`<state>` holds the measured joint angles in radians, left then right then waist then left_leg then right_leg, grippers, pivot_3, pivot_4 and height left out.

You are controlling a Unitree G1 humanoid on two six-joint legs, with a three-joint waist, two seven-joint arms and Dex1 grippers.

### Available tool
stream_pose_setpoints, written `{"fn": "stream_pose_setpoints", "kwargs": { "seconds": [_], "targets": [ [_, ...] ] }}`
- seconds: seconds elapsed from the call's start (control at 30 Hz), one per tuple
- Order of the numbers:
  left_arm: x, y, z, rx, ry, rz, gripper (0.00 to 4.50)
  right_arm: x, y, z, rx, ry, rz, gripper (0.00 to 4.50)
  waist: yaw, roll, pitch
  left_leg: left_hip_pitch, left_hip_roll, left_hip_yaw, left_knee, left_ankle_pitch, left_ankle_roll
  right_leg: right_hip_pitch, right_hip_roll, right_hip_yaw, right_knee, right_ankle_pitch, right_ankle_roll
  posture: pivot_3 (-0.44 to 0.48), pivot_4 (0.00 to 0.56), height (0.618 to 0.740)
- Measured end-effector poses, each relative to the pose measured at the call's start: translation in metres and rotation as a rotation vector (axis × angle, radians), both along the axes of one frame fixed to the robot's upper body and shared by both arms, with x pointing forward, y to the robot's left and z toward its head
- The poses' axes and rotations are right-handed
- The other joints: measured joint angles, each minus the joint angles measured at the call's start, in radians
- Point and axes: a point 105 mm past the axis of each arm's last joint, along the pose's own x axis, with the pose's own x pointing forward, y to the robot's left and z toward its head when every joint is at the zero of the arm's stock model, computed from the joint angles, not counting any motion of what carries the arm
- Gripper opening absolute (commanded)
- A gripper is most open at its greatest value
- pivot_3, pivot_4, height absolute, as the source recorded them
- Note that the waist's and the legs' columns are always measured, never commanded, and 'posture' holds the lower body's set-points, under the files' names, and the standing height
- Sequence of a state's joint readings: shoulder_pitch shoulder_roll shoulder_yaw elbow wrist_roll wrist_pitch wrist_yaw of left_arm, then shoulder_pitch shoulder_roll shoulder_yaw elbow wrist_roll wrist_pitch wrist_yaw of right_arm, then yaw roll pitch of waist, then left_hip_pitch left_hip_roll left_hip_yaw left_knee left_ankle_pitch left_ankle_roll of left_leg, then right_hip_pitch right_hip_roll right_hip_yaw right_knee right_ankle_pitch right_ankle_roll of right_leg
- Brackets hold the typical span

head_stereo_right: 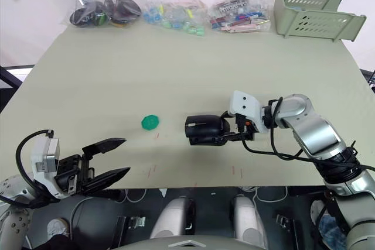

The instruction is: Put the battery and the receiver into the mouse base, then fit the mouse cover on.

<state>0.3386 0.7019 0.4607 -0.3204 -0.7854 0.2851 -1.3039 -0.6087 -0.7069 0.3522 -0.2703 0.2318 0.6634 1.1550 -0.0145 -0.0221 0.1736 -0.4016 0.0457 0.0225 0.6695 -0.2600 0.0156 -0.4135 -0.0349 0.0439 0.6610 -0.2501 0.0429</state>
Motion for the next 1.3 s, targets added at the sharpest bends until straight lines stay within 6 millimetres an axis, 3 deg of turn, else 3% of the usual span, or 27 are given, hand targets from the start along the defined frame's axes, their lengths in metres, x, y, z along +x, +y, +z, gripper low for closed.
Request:
{"fn": "stream_pose_setpoints", "kwargs": {
  "seconds": [0.13,0.3,1.3],
  "targets": [
    [-0.001,0.0,-0.001,-0.002,0.0,0.003,4.5,0.0,0.003,0.004,-0.06,0.001,0.013,3.1,-0.002,0.0,0.0,0.0,0.0,0.0,0.0,0.0,0.0,0.0,0.0,0.0,0.0,0.0,0.0,0.0,0.15,0.74],
    [-0.003,0.0,-0.003,-0.007,0.011,0.009,4.5,0.004,0.002,-0.005,-0.11,0.027,-0.017,3.1,0.0,0.0,0.0,0.0,0.0,0.0,0.0,0.0,0.0,0.0,0.0,0.0,0.0,0.0,0.0,0.0,0.15,0.74],
    [-0.005,-0.001,-0.004,-0.007,0.014,0.006,4.5,0.006,0.0,-0.018,-0.157,0.08,-0.102,3.1,-0.002,0.0,0.0,0.0,0.0,0.0,0.0,0.0,0.0,0.0,0.0,0.0,0.0,0.0,0.0,0.0,0.15,0.74]
  ]
}}
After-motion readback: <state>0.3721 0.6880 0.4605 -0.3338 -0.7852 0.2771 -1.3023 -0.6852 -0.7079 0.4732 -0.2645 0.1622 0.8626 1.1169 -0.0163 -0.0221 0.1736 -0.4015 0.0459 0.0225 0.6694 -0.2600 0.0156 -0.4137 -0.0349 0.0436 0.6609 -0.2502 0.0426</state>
